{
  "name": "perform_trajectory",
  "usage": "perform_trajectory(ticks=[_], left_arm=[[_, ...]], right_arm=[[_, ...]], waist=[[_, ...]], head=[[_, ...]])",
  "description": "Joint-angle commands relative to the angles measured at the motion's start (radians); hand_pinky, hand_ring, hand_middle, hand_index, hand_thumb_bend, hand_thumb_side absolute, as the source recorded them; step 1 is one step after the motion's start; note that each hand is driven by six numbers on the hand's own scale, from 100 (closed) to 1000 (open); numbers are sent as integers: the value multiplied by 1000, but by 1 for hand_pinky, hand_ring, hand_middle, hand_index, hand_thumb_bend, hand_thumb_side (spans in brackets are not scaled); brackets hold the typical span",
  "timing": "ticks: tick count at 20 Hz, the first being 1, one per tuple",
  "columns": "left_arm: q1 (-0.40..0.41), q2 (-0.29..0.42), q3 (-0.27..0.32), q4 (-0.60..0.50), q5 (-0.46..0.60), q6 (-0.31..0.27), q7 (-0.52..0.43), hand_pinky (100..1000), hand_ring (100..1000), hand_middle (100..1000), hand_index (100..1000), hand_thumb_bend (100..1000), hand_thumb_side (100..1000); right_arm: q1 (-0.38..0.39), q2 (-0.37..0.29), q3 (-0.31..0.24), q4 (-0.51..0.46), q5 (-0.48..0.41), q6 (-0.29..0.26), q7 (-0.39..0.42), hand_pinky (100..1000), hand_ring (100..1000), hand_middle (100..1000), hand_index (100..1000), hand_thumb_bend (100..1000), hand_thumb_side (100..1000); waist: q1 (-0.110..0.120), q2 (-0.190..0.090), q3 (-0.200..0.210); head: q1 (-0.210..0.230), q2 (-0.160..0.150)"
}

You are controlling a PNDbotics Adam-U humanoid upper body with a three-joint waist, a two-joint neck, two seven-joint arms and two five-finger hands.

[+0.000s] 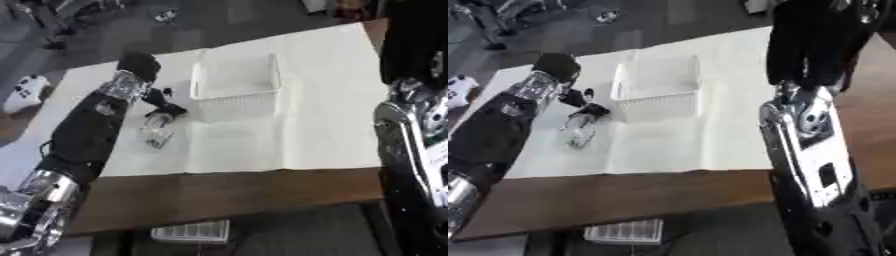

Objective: Pick up objects on the table and place them in the box.

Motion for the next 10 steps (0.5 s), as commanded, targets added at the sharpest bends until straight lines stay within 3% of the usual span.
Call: perform_trajectory(ticks=[1,2,4,5,8,10], left_arm=[[-34,41,-2,-14,10,1,-10,100,100,100,229,100,728],[-34,43,-1,1,11,-5,-42,318,554,537,613,218,1000],[-42,46,3,48,22,-15,-188,629,785,763,781,293,1000],[-48,47,3,62,31,-20,-282,772,896,848,845,381,1000],[-56,47,-4,54,69,-52,-519,897,993,920,899,573,1000],[-57,50,-10,39,78,-62,-612,952,1000,951,922,676,1000]], right_arm=[[-7,-4,0,-13,2,1,-1,282,433,484,778,144,1000],[-6,-5,0,-13,2,1,0,282,433,484,777,146,1000],[-5,-6,0,-13,2,2,1,281,433,484,777,147,1000],[-5,-6,0,-13,2,3,1,281,433,484,777,148,1000],[-4,-6,1,-13,2,4,3,281,433,484,777,148,1000],[-4,-5,1,-13,2,4,4,281,434,484,777,148,1000]], waist=[[-4,-21,3],[-4,-21,3],[-4,-22,4],[-4,-22,4],[-3,-23,5],[-2,-23,4]], head=[[6,-11],[5,-12],[5,-12],[5,-12],[4,-14],[4,-14]])
